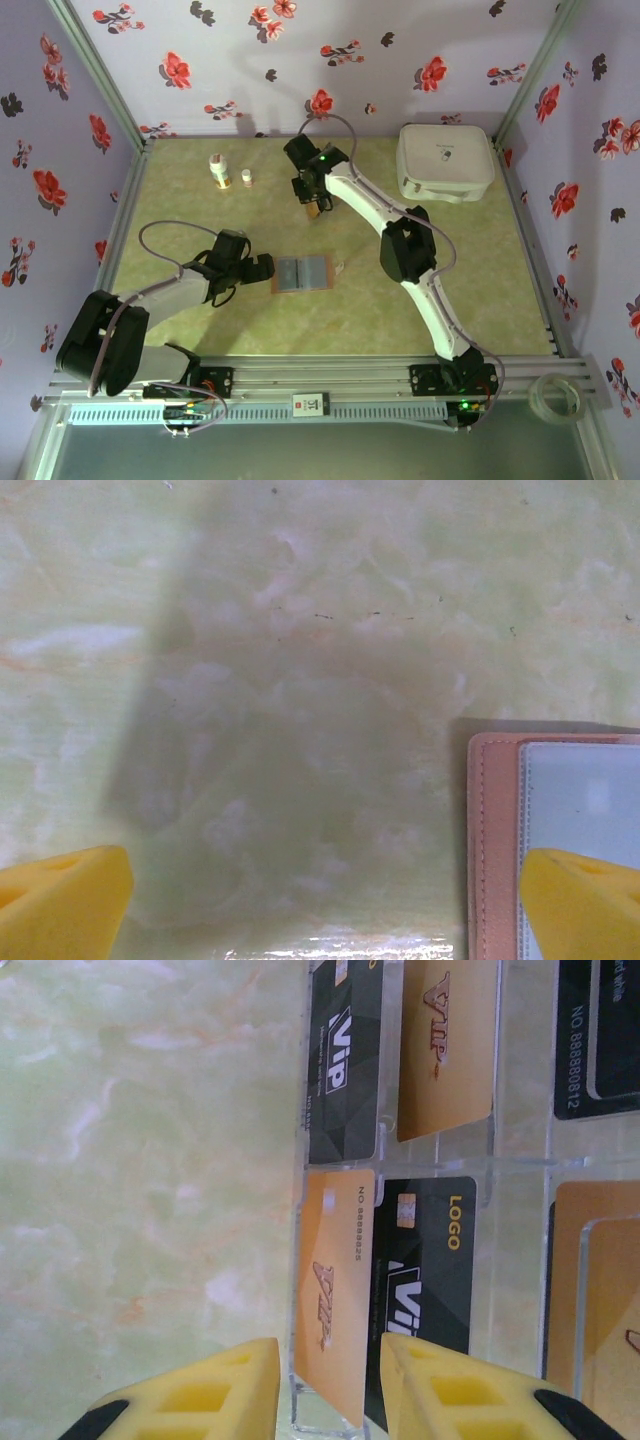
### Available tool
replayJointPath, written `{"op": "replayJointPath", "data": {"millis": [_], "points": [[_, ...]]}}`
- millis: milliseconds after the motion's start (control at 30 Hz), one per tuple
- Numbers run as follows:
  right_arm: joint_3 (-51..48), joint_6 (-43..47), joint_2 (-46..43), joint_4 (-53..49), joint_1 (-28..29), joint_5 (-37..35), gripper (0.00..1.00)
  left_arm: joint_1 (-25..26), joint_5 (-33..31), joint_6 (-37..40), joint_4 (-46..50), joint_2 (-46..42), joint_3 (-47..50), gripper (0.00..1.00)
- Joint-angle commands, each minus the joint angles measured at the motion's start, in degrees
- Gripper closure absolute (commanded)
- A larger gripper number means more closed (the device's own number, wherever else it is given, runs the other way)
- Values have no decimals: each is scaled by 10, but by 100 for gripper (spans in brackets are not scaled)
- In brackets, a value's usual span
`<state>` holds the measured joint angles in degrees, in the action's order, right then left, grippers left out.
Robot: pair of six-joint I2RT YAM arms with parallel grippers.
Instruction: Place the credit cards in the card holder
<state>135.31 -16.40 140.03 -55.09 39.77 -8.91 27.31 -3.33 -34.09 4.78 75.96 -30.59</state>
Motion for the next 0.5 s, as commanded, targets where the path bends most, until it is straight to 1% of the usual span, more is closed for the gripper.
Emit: {"op": "replayJointPath", "data": {"millis": [0, 267, 467], "points": [[26, 22, 26, -34, 6, -32, 68, -7, 6, 5, 3, 8, -10, 0], [61, 39, 57, -53, 11, -52, 64, -7, 7, 5, 0, 14, -12, 0], [70, 44, 73, -58, 12, -57, 63, -7, 9, 5, -3, 17, -13, 0]]}}
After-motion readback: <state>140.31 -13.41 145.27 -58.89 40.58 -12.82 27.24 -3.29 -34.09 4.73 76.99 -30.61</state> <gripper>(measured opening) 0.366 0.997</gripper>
